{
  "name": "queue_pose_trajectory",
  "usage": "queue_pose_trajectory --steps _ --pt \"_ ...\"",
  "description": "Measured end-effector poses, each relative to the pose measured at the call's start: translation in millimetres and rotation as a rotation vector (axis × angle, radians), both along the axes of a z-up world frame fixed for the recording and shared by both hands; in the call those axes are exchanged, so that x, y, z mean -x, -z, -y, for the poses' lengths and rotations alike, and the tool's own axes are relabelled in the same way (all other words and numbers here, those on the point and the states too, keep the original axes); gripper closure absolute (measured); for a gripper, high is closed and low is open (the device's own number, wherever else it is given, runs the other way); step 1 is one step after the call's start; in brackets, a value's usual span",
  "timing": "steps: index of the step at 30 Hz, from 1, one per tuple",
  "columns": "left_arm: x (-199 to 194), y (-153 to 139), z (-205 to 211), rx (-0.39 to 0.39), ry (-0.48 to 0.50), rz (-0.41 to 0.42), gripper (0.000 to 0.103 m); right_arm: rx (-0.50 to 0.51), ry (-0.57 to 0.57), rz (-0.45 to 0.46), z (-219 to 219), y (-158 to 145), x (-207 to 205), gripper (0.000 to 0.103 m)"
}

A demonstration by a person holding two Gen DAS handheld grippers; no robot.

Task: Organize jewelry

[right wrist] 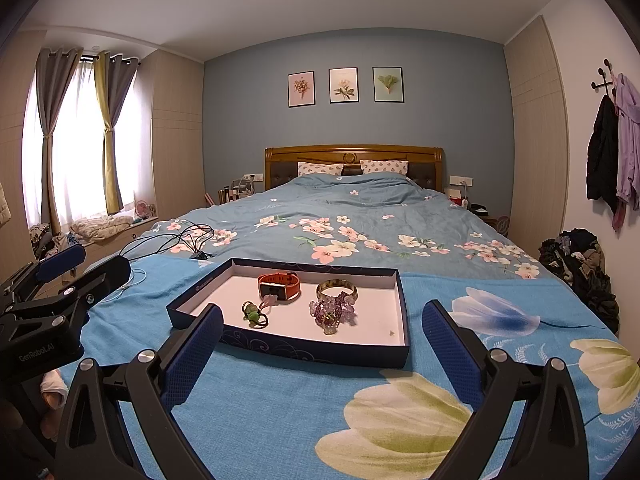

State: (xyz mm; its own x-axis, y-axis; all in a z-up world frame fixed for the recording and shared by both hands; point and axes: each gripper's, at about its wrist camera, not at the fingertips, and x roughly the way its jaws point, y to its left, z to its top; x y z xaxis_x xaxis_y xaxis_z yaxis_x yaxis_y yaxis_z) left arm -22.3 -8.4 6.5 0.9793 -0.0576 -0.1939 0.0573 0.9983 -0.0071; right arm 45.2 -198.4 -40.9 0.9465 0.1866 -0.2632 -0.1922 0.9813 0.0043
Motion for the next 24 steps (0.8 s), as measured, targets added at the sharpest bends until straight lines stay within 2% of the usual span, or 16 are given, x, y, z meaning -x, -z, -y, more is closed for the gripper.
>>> queue_pose_trajectory --steps 19,22,24 --pt "0 4 3 -0.017 -0.004 0.010 0.005 0.002 0.004 -0.013 0 3 -2 0.007" --pt "-7 7 1 -0.007 0.009 -0.039 0.005 0.019 0.009 -0.038 5 6 -8 0.007" --pt "-14 11 -5 0.004 -0.004 -0.082 0.005 0.065 0.041 -0.097 14 11 -20 0.007"
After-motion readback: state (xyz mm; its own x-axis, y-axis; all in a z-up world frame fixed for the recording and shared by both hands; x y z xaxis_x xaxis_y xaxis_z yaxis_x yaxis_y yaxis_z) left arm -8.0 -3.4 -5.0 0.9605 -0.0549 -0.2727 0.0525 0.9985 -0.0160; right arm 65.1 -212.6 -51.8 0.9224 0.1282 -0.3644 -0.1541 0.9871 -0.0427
